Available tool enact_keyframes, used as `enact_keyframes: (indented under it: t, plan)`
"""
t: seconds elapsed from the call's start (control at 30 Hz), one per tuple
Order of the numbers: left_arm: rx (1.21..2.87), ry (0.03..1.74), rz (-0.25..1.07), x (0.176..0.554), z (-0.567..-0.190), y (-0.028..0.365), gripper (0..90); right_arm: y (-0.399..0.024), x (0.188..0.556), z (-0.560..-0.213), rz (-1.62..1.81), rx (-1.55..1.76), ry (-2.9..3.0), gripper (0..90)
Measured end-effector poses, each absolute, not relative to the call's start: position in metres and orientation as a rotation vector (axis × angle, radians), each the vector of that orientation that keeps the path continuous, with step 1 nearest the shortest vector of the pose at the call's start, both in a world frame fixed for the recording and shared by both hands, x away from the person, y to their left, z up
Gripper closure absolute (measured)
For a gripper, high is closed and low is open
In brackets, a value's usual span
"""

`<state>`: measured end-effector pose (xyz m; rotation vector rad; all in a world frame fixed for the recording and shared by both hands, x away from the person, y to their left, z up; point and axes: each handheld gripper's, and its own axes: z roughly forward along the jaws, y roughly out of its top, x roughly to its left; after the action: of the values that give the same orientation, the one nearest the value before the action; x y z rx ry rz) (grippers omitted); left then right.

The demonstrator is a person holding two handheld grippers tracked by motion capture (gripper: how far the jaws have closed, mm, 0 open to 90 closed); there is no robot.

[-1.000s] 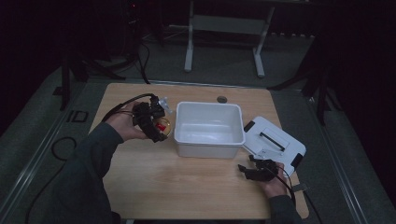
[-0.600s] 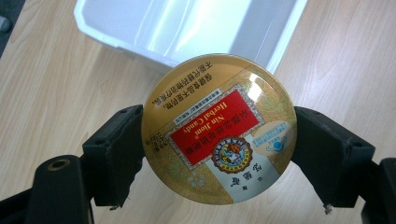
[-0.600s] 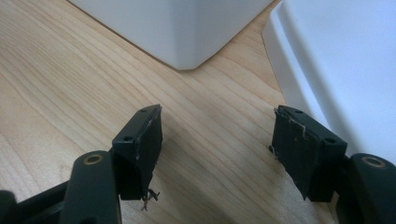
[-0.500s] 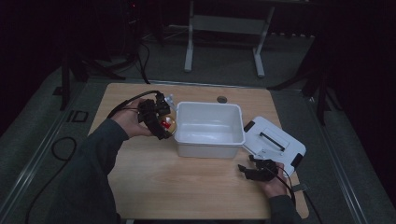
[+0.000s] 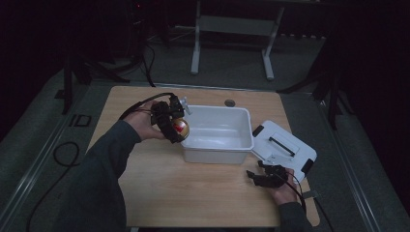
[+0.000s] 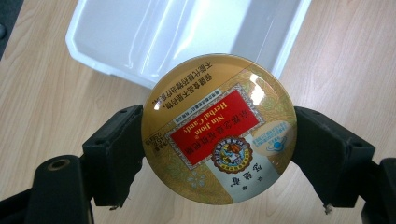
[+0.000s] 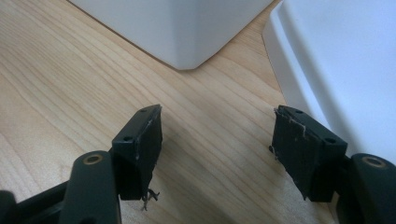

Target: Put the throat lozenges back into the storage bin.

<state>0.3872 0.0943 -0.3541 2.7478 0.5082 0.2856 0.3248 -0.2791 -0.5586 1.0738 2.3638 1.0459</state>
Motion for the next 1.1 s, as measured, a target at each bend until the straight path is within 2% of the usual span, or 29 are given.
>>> enact_keyframes:
  t: [1.1]
  plan:
    - [2.778,0.514,0.267,0.397,-0.367,0.070,20.7,-0.279,0.325,-0.559,1.046,1.073,2.365,32.6]
